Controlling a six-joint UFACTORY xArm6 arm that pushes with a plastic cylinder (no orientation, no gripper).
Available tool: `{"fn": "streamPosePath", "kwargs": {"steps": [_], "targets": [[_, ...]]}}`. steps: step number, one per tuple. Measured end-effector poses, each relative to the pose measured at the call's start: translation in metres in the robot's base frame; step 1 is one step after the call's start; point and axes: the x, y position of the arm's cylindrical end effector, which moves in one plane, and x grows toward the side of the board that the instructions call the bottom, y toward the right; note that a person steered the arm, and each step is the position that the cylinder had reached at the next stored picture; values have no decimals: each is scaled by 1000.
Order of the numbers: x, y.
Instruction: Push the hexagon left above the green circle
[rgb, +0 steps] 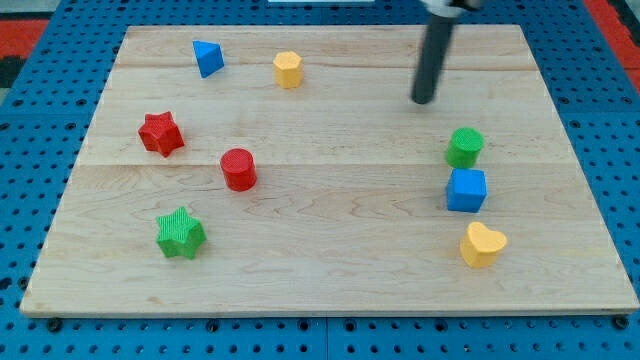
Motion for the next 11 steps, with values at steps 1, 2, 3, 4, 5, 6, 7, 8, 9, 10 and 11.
{"fn": "streamPosePath", "kwargs": {"steps": [1, 2, 3, 4, 5, 6, 7, 8, 9, 10, 11], "targets": [[12, -99], [23, -187], [-49, -221], [-53, -139], [-35, -20], [-8, 28], [-72, -34], [-45, -83], [0, -48], [15, 29], [14, 47]]}}
